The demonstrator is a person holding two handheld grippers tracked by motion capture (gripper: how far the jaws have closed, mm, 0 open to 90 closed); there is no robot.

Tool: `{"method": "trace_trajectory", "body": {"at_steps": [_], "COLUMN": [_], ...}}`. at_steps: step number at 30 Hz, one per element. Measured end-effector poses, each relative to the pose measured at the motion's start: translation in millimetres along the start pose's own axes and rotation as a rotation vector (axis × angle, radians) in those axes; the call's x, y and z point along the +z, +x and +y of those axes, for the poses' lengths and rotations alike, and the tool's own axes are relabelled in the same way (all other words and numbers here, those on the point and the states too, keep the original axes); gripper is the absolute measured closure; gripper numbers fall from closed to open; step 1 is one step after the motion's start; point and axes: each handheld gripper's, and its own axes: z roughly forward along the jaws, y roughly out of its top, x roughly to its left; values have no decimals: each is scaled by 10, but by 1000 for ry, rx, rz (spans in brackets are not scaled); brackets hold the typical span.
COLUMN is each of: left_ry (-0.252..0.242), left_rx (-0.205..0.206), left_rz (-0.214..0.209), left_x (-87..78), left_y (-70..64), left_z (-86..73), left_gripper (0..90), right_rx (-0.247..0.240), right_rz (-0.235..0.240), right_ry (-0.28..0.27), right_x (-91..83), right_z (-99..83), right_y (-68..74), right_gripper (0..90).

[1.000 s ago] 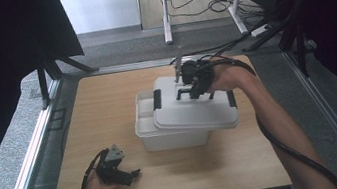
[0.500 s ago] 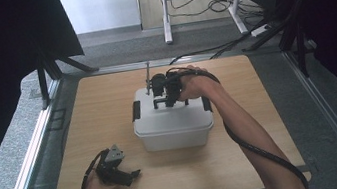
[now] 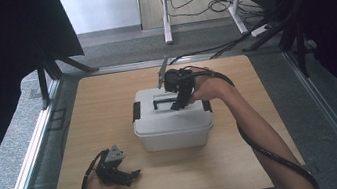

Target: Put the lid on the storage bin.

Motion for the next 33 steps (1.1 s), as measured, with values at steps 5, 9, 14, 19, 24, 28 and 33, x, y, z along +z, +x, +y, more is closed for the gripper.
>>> {"method": "trace_trajectory", "body": {"at_steps": [5, 9, 14, 19, 24, 28, 33], "left_ry": [0, 0, -4, -4, -4, 0, 0], "left_rx": [-1, 0, -5, -5, -6, -1, -2], "left_rz": [2, 3, 4, 5, 6, 6, 7], "left_x": [0, 0, 3, 3, 3, 1, 1], "left_y": [-2, -1, -4, -5, -6, -2, -3], "left_z": [0, 0, 0, 0, 0, 1, 1], "left_gripper": [9, 9, 9, 9, 9, 9, 8], "right_rx": [107, 168, 237, 302, 356, 407, 466], "right_rz": [-39, -79, -113, -145, -177, -191, -216], "right_ry": [-73, -114, -153, -195, -203, -207, -223], "right_x": [-158, -271, -391, -484, -526, -502, -398], "right_z": [-291, -543, -856, -1151, -1423, -1625, -1841], "right_y": [-26, -7, 38, 106, 184, 255, 380], "right_gripper": [156, 133, 95, 57, 44, 31, 5]}}
